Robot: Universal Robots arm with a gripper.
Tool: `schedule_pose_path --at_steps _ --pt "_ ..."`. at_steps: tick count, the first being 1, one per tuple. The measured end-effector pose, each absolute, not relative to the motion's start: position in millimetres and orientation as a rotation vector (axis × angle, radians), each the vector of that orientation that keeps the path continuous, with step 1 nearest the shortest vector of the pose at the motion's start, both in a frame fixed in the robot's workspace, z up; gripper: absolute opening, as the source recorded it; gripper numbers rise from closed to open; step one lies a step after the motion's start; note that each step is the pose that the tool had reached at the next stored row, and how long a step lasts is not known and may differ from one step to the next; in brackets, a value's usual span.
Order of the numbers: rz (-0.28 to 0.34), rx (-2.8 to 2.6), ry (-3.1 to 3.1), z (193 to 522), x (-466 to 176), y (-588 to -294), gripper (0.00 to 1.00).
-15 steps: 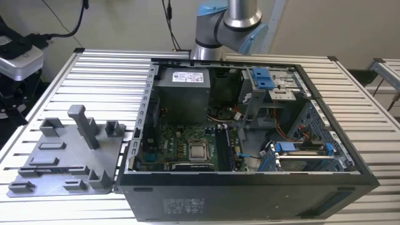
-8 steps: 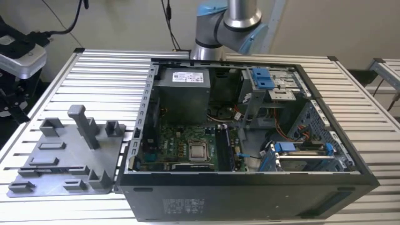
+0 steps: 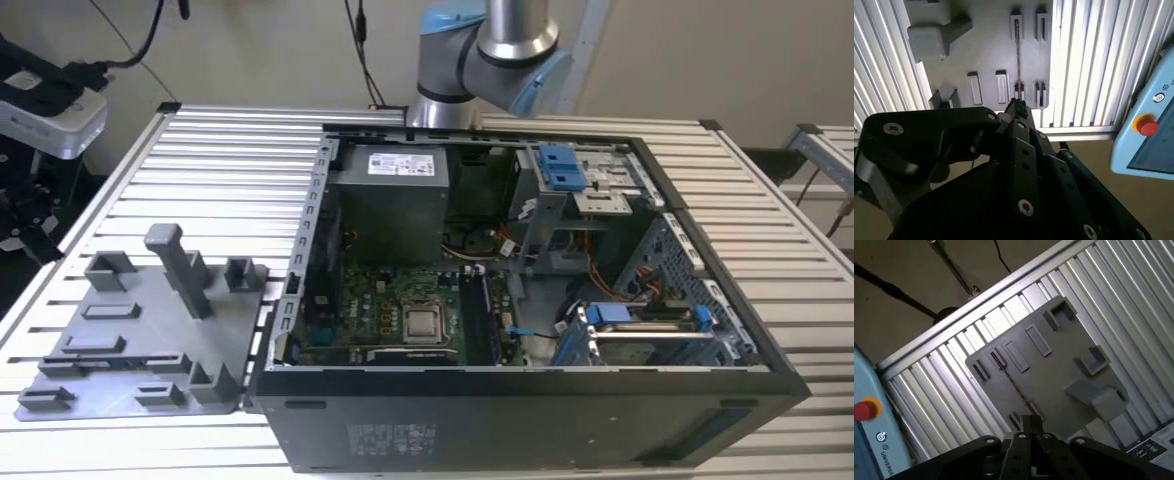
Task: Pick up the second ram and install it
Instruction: 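Pick up the second ram and move it above second insertion slot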
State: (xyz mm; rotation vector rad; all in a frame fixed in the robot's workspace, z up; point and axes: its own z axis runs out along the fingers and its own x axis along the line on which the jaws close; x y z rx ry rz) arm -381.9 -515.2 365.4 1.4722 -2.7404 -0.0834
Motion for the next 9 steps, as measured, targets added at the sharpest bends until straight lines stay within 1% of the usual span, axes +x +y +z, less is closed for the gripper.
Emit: schedule_pose_path --at_steps 9 --pt "-0.080 1.644 -2.637 363.1 -382.8 -514.4 0.11"
